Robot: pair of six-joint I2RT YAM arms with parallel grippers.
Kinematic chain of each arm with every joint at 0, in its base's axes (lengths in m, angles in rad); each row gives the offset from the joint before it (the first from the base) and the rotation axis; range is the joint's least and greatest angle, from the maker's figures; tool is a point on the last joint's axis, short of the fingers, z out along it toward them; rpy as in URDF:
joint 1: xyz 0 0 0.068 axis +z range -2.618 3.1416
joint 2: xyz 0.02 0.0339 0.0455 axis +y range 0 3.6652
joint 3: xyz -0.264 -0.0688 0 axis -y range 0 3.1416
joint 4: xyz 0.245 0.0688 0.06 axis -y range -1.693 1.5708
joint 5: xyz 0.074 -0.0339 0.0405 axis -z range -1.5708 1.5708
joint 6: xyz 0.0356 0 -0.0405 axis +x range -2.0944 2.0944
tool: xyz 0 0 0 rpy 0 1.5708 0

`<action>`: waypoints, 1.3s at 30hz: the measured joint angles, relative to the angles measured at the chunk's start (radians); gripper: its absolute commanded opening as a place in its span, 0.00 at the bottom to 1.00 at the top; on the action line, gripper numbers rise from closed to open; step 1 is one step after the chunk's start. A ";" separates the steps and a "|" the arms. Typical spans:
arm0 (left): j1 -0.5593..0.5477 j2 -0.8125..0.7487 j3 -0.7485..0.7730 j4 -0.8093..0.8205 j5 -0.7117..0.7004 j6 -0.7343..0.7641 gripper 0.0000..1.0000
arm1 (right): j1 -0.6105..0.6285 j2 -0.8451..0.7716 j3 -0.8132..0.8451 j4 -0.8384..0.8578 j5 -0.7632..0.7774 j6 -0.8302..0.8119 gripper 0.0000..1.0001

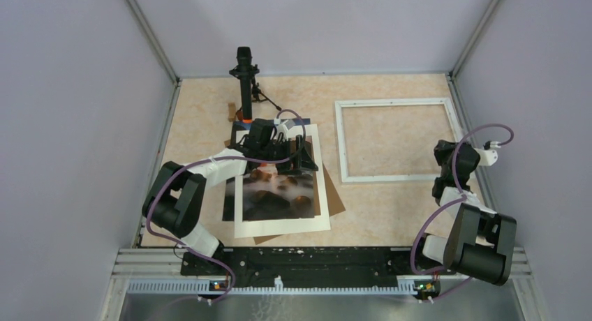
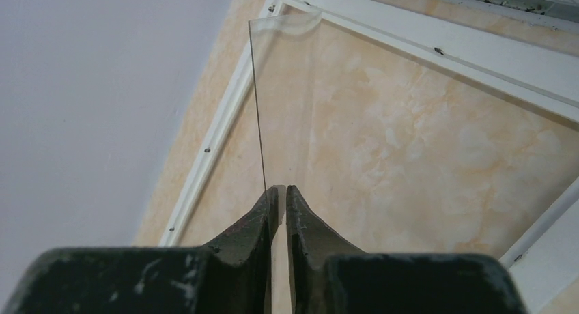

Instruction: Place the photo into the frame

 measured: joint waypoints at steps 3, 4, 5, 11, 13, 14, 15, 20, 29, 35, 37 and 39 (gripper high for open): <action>0.000 0.000 0.000 0.000 0.000 0.000 0.98 | 0.000 0.000 0.000 0.010 -0.006 -0.015 0.25; 0.000 0.000 0.000 0.000 0.000 0.000 0.98 | 0.000 0.000 0.000 0.011 -0.007 -0.016 0.30; 0.000 0.000 0.000 0.000 0.000 0.000 0.98 | 0.000 0.000 0.000 0.012 -0.011 -0.021 0.33; 0.000 0.000 0.000 0.000 0.000 0.000 0.98 | 0.000 0.008 0.000 0.018 -0.022 -0.032 0.23; 0.000 0.000 0.000 0.000 0.000 0.000 0.98 | 0.000 0.018 0.000 0.019 -0.025 -0.036 0.10; 0.000 0.000 0.000 0.000 0.000 0.000 0.98 | 0.000 0.021 0.000 0.020 -0.028 -0.034 0.05; 0.000 0.000 0.000 0.000 0.000 0.000 0.98 | 0.000 0.021 0.000 0.021 -0.031 -0.036 0.00; 0.000 0.000 0.000 0.000 0.000 0.000 0.98 | 0.000 0.008 -0.003 0.028 -0.044 -0.036 0.00; 0.000 0.000 -0.003 0.006 0.006 -0.004 0.98 | 0.000 -0.119 -0.031 0.026 -0.064 -0.042 0.00; 0.000 0.000 -0.003 0.007 0.007 -0.004 0.98 | 0.000 -0.127 -0.031 0.028 -0.091 -0.035 0.00; 0.000 0.000 -0.003 0.007 0.008 -0.004 0.98 | 0.000 -0.138 -0.031 0.031 -0.106 -0.031 0.00; 0.000 0.000 -0.003 0.007 0.008 -0.004 0.98 | 0.000 -0.151 -0.031 0.042 -0.120 -0.031 0.00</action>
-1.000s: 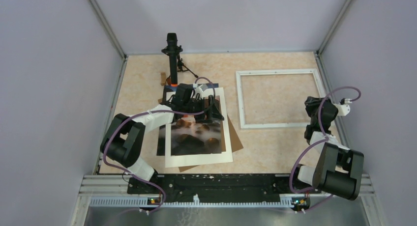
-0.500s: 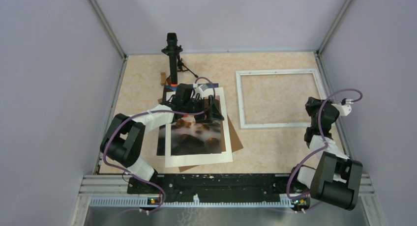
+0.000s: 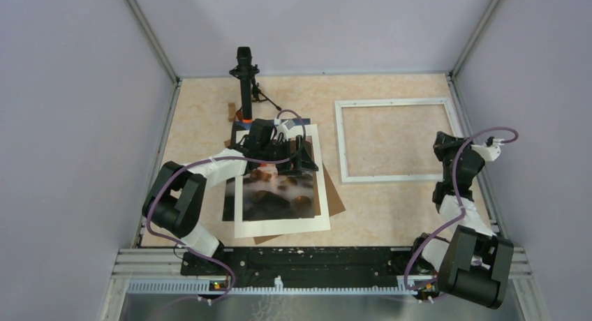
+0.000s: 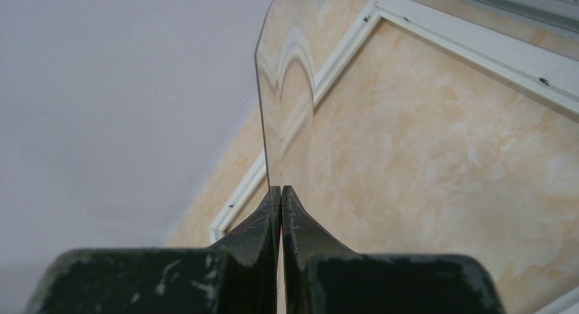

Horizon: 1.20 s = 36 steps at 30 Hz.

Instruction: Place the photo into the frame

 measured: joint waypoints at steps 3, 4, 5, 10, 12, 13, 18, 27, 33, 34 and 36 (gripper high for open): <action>0.000 0.000 0.000 0.000 0.000 0.000 0.98 | 0.000 -0.008 0.000 0.039 -0.023 0.000 0.00; 0.000 0.000 0.000 0.000 0.000 0.000 0.98 | 0.000 -0.008 0.000 0.052 -0.030 0.000 0.00; 0.000 0.000 0.000 0.000 0.000 0.000 0.98 | 0.000 -0.008 0.000 0.065 -0.038 0.003 0.00; 0.000 0.000 0.000 0.000 0.000 0.000 0.98 | 0.000 0.009 -0.001 0.149 -0.074 0.026 0.00; 0.000 0.000 0.000 0.000 0.000 0.000 0.98 | 0.000 0.009 -0.001 0.161 -0.087 0.030 0.00; 0.000 0.000 0.000 0.000 0.000 0.000 0.98 | 0.001 0.008 0.000 0.163 -0.092 0.030 0.00; 0.000 0.000 0.000 0.000 0.000 0.000 0.98 | 0.009 -0.033 0.024 0.110 -0.125 -0.001 0.00; 0.000 0.000 0.000 0.002 0.013 0.000 0.98 | 0.017 -0.054 0.349 -0.248 -0.220 -0.078 0.00; -0.003 0.015 0.000 0.024 0.023 -0.013 0.98 | 0.033 -0.025 0.614 -0.421 -0.318 -0.100 0.00; -0.006 0.016 0.000 0.025 0.022 -0.021 0.98 | 0.042 -0.006 0.658 -0.424 -0.331 -0.089 0.00; -0.013 0.016 0.000 0.031 0.022 -0.029 0.98 | 0.084 0.026 0.703 -0.428 -0.348 -0.073 0.00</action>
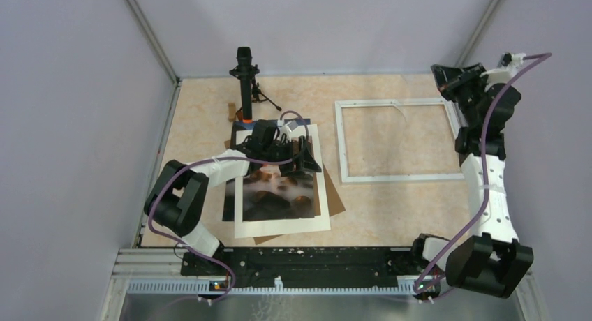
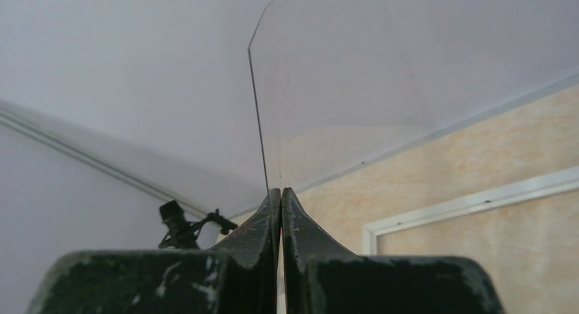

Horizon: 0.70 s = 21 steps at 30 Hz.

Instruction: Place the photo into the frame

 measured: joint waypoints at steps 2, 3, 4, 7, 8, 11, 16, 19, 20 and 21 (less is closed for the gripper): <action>-0.012 0.000 0.000 0.002 -0.003 -0.011 0.98 | 0.040 0.050 0.054 0.001 -0.021 0.029 0.00; -0.018 0.000 0.000 0.002 -0.004 -0.018 0.98 | 0.065 0.086 0.088 0.007 -0.029 0.050 0.00; -0.022 0.000 0.000 0.002 -0.006 -0.021 0.98 | 0.088 0.121 0.118 0.017 -0.038 0.071 0.00; -0.031 -0.004 0.000 0.001 -0.015 -0.029 0.98 | 0.130 0.204 0.187 0.044 -0.056 0.130 0.00; -0.032 -0.006 0.000 0.000 -0.021 -0.032 0.98 | 0.140 0.237 0.216 0.056 -0.062 0.156 0.00; -0.033 -0.008 0.003 -0.003 -0.031 -0.035 0.98 | 0.148 0.314 0.275 0.121 -0.070 0.235 0.00; -0.033 -0.008 0.027 -0.017 -0.047 -0.039 0.98 | 0.138 0.373 0.291 0.195 -0.039 0.342 0.00; -0.033 -0.001 0.055 -0.026 -0.052 -0.042 0.98 | 0.118 0.387 0.255 0.256 -0.013 0.409 0.00; -0.033 0.006 0.067 -0.028 -0.052 -0.042 0.98 | 0.103 0.387 0.226 0.283 -0.007 0.434 0.00; -0.033 0.015 0.080 -0.031 -0.052 -0.043 0.98 | 0.085 0.388 0.198 0.304 -0.001 0.454 0.00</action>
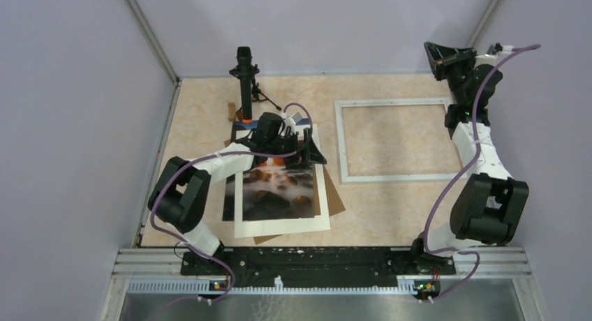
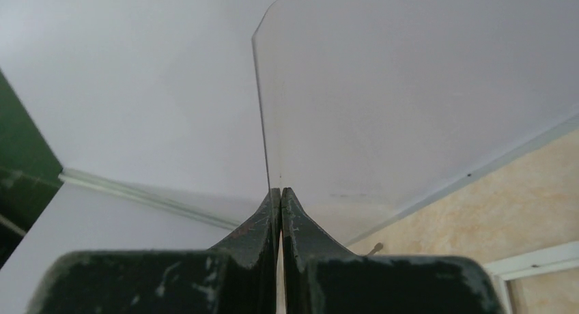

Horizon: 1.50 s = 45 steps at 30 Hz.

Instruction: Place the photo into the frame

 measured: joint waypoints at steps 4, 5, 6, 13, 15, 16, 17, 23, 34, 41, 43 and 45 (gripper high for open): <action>0.000 0.067 0.068 -0.002 0.013 -0.024 0.98 | -0.085 0.025 -0.119 0.040 0.044 0.047 0.00; 0.000 0.087 0.084 0.002 0.023 -0.037 0.98 | -0.098 0.032 -0.147 0.043 0.056 0.049 0.00; 0.000 0.113 0.102 0.012 0.033 -0.061 0.98 | -0.112 0.041 -0.187 0.051 0.074 0.052 0.00; 0.000 0.225 0.143 0.141 0.081 -0.240 0.98 | -0.132 0.108 -0.444 0.080 0.189 0.041 0.00; 0.000 0.251 0.143 0.203 0.088 -0.319 0.98 | -0.135 0.113 -0.510 0.085 0.221 0.037 0.00; 0.000 0.261 0.143 0.229 0.091 -0.346 0.98 | -0.136 0.113 -0.542 0.087 0.241 0.035 0.00; 0.000 0.274 0.143 0.262 0.096 -0.382 0.98 | -0.137 0.113 -0.560 0.084 0.257 0.034 0.00; -0.009 0.376 0.143 0.462 0.095 -0.603 0.95 | -0.137 0.043 -0.620 0.048 0.352 0.026 0.00; -0.068 0.576 0.175 0.803 0.049 -0.943 0.74 | -0.151 -0.056 -0.695 0.019 0.406 0.011 0.00; -0.073 0.576 0.197 0.840 0.038 -0.968 0.51 | -0.163 -0.087 -0.736 -0.009 0.415 0.012 0.00; -0.074 0.580 0.197 0.846 0.036 -0.976 0.46 | -0.164 -0.103 -0.748 -0.020 0.417 0.012 0.00; -0.075 0.586 0.197 0.856 0.036 -0.978 0.43 | -0.167 -0.122 -0.755 -0.039 0.419 0.011 0.00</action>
